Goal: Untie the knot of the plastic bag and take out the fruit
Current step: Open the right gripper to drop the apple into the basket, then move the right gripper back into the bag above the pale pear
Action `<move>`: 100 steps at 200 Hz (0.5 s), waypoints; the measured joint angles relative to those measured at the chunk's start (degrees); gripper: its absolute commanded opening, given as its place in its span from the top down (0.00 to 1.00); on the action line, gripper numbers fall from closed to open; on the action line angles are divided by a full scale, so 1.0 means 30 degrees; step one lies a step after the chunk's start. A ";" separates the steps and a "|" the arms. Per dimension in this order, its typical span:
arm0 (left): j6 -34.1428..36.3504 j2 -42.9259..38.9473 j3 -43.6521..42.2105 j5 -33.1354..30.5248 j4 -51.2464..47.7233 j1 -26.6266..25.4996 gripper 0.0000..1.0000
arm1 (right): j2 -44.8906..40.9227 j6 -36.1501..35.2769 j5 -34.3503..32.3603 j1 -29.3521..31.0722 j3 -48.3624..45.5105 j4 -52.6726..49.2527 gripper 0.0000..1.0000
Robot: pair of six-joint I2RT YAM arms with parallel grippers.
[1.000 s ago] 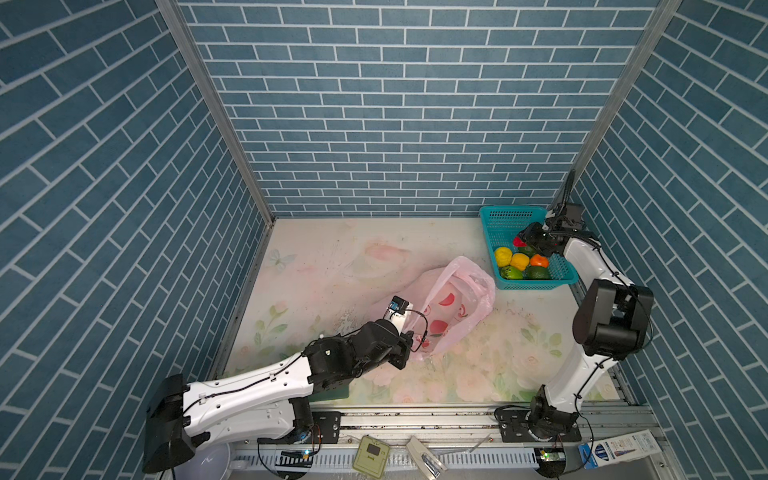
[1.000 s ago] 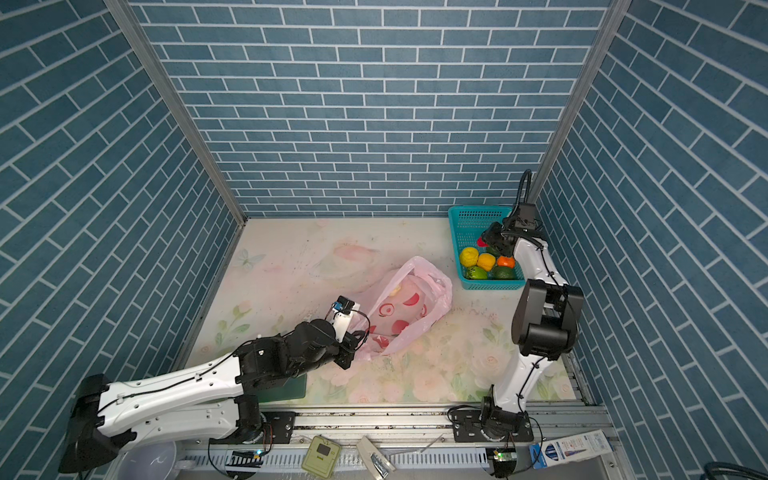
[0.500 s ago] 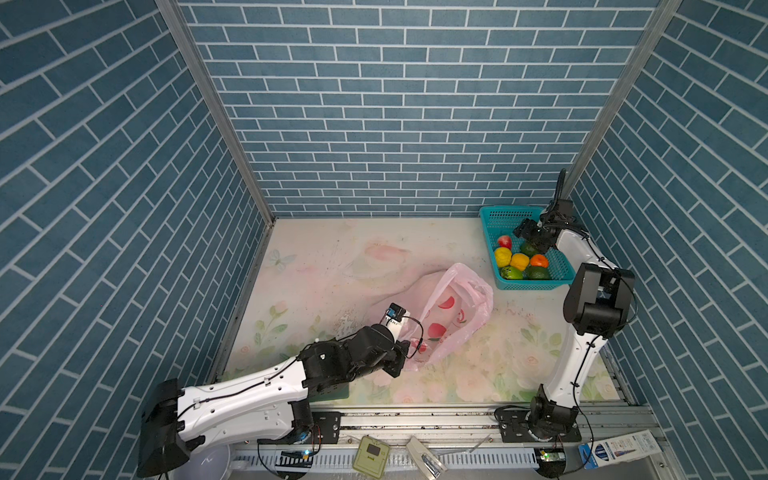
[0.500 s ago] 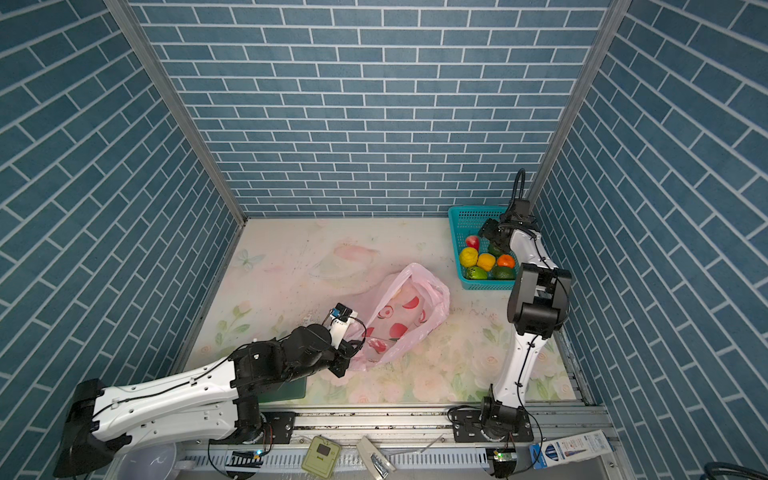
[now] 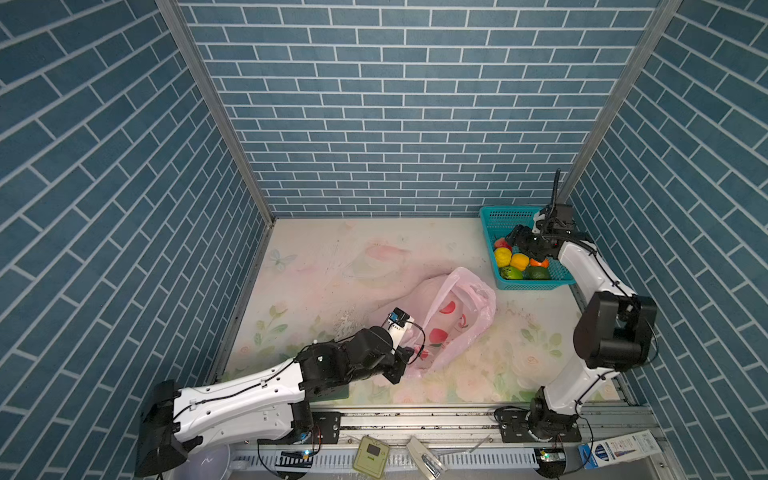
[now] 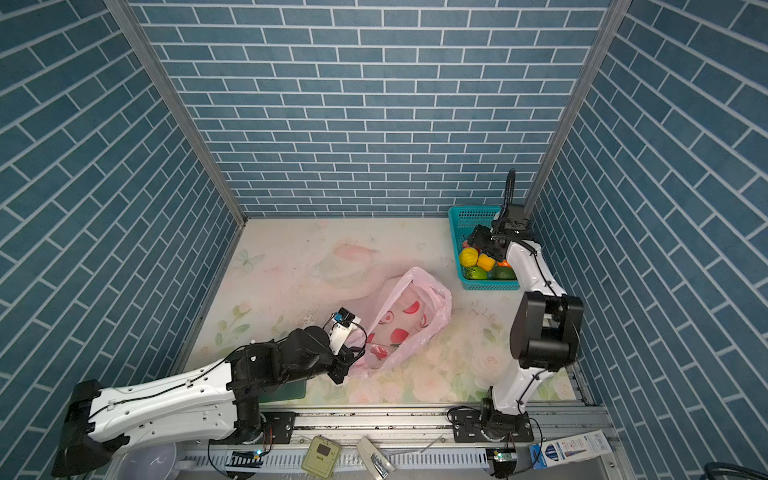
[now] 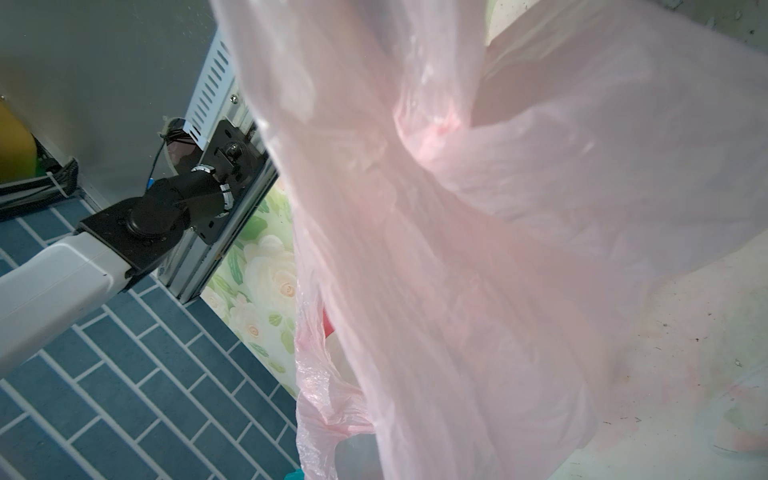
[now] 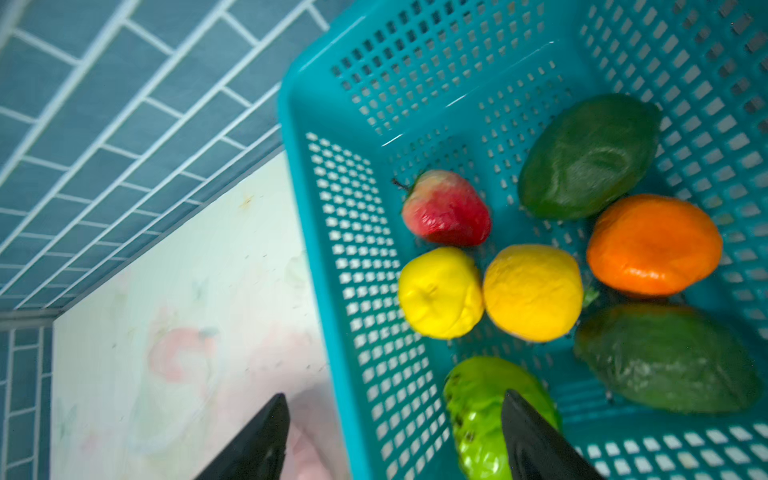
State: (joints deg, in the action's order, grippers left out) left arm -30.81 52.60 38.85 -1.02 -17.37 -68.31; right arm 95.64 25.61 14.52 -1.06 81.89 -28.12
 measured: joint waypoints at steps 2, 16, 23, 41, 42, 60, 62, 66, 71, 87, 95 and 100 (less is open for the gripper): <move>0.0000 -0.0066 0.0000 0.0029 -0.0029 -0.0022 1.00 | -0.0233 0.0000 0.0029 0.0058 -0.0102 -0.0058 0.21; -0.0007 -0.0386 0.0007 0.0109 -0.0291 -0.0175 1.00 | -0.2404 0.0015 0.0233 0.0714 -0.1086 -0.0525 0.21; 0.0000 -0.0517 0.0007 0.0168 -0.0423 -0.0226 1.00 | -0.3366 0.0022 0.0321 0.0998 -0.1515 -0.0809 0.21; 0.0000 -0.0750 0.0007 0.0233 -0.0583 -0.0277 1.00 | -0.5829 0.0080 0.0539 0.1800 -0.2353 -0.1865 0.21; 0.0000 -0.0750 0.0007 0.0233 -0.0583 -0.0277 1.00 | -0.5931 0.0087 0.0554 0.1829 -0.2368 -0.1923 0.21; 0.0029 -0.0758 0.0007 0.0240 -0.0627 -0.0299 1.00 | -0.8036 0.0393 0.0729 0.2827 -0.2812 -0.2994 0.21; 0.0044 -0.0758 0.0007 0.0233 -0.0627 -0.0299 1.00 | -0.8298 0.0401 0.0758 0.2973 -0.2849 -0.3155 0.21; 0.0066 -0.0750 0.0007 0.0226 -0.0648 -0.0299 1.00 | -0.8735 0.0532 0.0750 0.3286 -0.2922 -0.3402 0.21; 0.0080 -0.0743 0.0007 0.0219 -0.0648 -0.0299 1.00 | -0.9202 0.0583 0.0736 0.3672 -0.2987 -0.3679 0.21; 0.0160 -0.0743 0.0007 0.0066 -0.0670 -0.0299 1.00 | -1.0688 0.1042 0.0721 0.5370 -0.3257 -0.4583 0.21; 0.0197 -0.0743 0.0007 -0.0066 -0.0663 -0.0313 1.00 | -1.1351 0.1311 0.0627 0.6295 -0.3424 -0.4991 0.22; 0.0211 -0.0743 0.0007 -0.0153 -0.0663 -0.0313 1.00 | -1.1723 0.1501 0.0554 0.6900 -0.3563 -0.5173 0.22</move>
State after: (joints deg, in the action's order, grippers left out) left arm -30.17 50.37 38.87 -1.48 -19.35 -69.25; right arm 60.47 30.11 16.19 19.64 71.20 -43.64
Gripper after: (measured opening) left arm 0.044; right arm 0.785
